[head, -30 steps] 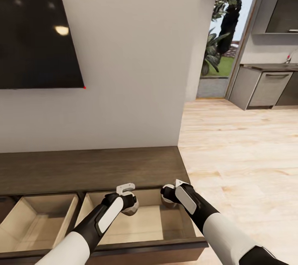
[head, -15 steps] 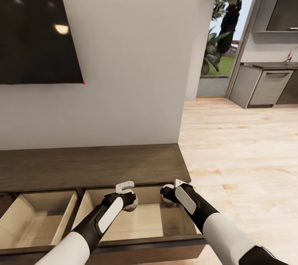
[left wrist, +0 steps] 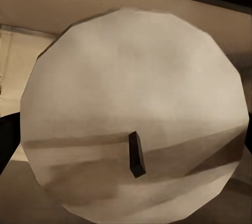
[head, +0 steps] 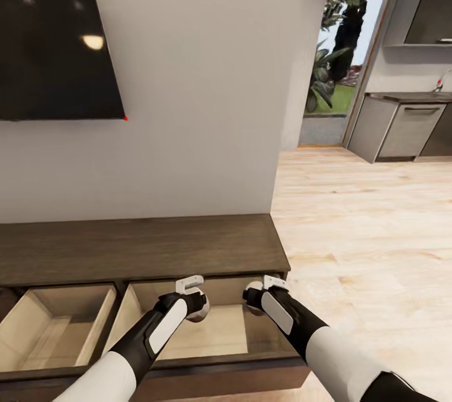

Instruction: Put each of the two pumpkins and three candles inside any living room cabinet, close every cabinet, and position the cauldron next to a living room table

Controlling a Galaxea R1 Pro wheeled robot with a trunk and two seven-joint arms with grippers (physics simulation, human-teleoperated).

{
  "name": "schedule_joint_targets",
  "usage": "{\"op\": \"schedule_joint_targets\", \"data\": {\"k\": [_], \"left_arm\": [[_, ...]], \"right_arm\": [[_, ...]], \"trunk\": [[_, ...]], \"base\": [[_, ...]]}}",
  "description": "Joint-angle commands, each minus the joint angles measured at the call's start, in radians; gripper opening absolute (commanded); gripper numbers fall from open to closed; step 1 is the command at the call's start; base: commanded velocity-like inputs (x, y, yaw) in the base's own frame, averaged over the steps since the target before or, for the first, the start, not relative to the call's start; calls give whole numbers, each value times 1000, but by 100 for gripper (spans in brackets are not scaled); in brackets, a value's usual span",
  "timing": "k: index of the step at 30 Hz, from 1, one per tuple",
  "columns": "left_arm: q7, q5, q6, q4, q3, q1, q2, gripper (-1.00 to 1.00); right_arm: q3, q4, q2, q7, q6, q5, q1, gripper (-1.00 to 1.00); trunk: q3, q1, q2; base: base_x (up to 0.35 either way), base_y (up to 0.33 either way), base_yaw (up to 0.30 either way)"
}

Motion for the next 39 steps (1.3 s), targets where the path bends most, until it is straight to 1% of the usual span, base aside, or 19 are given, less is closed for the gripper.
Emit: {"op": "schedule_joint_targets", "data": {"k": [1, 18, 20, 22, 23, 24, 26, 28, 39], "left_arm": [[11, 8, 1, -2, -3, -1, 1, -100], [15, 9, 3, -2, -1, -1, 2, -100], [27, 9, 3, -2, -1, -1, 1, -100], [63, 9, 3, -2, -1, -1, 0, -100], [81, 8, 3, -2, -1, -1, -1, -100], [91, 9, 3, -2, -1, -1, -2, -100], [99, 8, 4, -2, -2, -1, -4, -100], [102, 8, 4, -2, -2, -1, -5, -100], [103, 7, 4, -3, -2, -1, -7, -100]], "right_arm": [[7, -1, -1, -8, 1, -6, -1, -100], [9, 0, 1, -8, 1, -7, -1, -100], [8, 0, 0, -8, 1, -6, -1, -100], [8, 0, 0, -8, 0, -7, -1, -100], [8, 0, 0, -3, -1, -7, -1, -100], [8, 0, -1, 19, -2, -8, -1, -100], [8, 3, -1, 65, -3, -9, -1, -100], [8, 4, -1, 81, -2, -9, -1, -100], [9, 44, -1, 92, -2, -8, -1, -100]], "trunk": [[-4, 4, -8], [-57, 69, -127], [-64, 77, -141], [-70, 84, -155], [-73, 88, -162], [-76, 92, -169], [-82, 100, -183], [-89, 107, -197], [-123, 149, -274]], "base": [[0, 0, 0], [0, 0, 0], [0, 0, 0], [0, 0, 0], [0, 0, 0], [0, 0, 0], [0, 0, 0], [0, 0, 0], [0, 0, 0]]}}
